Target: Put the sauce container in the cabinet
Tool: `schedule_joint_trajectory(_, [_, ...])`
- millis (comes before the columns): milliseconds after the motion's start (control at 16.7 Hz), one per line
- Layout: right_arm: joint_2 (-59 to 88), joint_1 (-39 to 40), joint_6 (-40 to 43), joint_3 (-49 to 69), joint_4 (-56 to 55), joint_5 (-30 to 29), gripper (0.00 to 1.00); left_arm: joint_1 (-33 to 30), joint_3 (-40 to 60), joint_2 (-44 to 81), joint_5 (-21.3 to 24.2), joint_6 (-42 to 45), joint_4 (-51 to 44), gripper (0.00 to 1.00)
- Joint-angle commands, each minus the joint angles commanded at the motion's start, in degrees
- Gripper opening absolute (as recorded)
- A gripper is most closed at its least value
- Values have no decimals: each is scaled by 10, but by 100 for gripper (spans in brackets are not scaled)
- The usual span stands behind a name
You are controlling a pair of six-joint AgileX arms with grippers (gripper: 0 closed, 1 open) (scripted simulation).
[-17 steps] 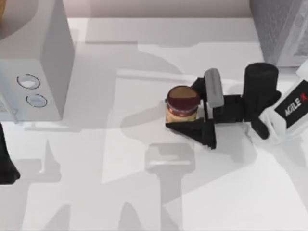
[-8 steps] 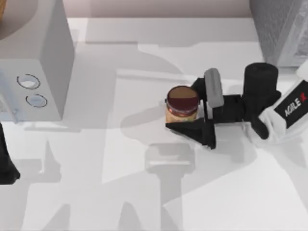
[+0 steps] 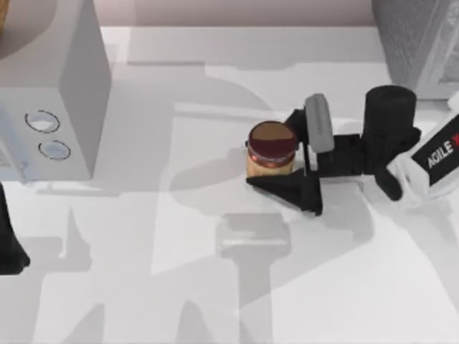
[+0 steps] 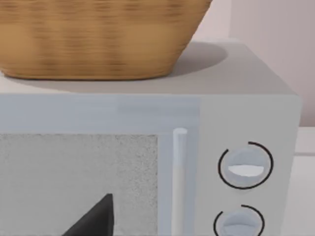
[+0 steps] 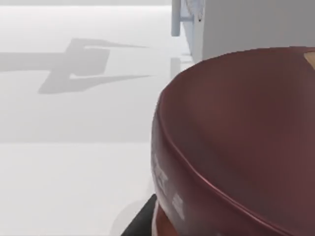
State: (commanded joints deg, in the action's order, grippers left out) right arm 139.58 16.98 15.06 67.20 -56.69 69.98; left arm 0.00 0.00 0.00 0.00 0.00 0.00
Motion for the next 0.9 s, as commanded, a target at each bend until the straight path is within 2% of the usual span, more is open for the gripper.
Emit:
schedule_joint_trajectory(540, [-206, 0, -6, 16, 221, 4, 0, 0, 0, 0, 0, 0, 0, 100])
schedule_joint_trajectory(900, [-221, 0, -7, 16, 237, 3, 0, 0, 0, 0, 0, 0, 0, 100])
